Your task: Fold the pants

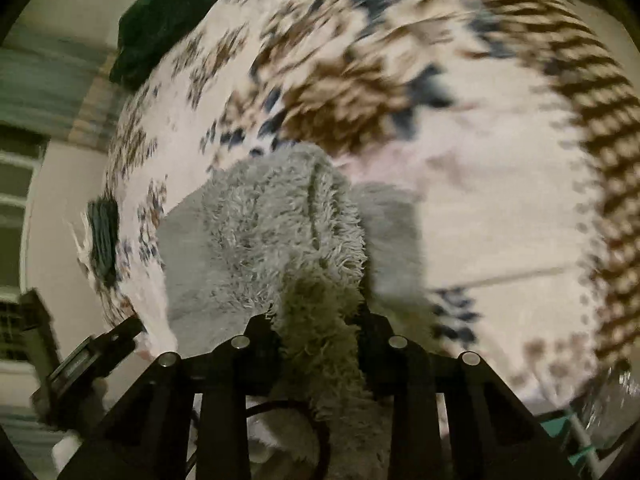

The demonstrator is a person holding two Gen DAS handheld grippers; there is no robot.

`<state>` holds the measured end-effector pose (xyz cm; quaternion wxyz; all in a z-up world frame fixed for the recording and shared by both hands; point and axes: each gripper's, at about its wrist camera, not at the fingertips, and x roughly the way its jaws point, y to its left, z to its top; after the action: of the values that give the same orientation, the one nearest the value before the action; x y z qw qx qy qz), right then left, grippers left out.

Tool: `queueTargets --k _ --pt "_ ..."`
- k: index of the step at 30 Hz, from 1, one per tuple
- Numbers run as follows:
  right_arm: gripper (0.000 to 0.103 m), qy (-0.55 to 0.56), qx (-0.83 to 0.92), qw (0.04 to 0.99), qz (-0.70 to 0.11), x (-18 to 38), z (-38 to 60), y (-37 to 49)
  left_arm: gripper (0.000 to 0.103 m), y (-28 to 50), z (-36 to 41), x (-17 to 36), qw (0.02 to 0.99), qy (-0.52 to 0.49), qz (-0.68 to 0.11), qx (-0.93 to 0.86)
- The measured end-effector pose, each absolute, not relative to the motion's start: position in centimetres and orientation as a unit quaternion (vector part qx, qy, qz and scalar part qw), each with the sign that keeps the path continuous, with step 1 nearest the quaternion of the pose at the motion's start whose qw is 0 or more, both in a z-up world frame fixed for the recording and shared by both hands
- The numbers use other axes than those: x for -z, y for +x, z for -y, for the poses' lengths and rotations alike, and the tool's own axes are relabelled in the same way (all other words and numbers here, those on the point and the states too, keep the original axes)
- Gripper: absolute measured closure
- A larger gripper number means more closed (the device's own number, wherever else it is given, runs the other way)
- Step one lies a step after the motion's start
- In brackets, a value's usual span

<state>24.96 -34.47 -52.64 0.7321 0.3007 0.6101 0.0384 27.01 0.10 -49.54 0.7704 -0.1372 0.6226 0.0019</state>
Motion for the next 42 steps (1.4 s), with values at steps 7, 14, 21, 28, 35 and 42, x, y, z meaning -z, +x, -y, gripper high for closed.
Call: queueTargets --k 7,14,21,28,35,42 --pt "0.067 0.308 0.051 0.710 -0.632 56.9 42.1 21.5 0.017 29.6 3.9 51.8 0.748 -0.177 -0.635 0.074" --pt "0.017 0.366 0.039 0.649 -0.665 61.8 44.2 20.9 0.017 33.0 7.1 56.9 0.720 -0.149 -0.670 0.106" --pt "0.014 0.355 -0.005 0.624 -0.697 63.2 42.7 18.1 0.009 32.4 5.1 57.8 0.706 -0.181 -0.677 0.101" --pt "0.013 0.368 -0.007 0.626 -0.687 62.0 43.8 18.3 0.006 31.2 4.0 58.0 0.686 -0.235 -0.679 0.114" --pt "0.002 0.410 -0.113 0.626 -0.654 64.3 45.3 21.6 0.006 30.6 4.2 60.1 0.647 -0.292 -0.677 0.194" --pt "0.000 0.498 -0.198 0.567 -0.626 69.7 44.9 22.7 0.002 30.8 3.4 63.5 0.610 -0.368 -0.670 0.209"
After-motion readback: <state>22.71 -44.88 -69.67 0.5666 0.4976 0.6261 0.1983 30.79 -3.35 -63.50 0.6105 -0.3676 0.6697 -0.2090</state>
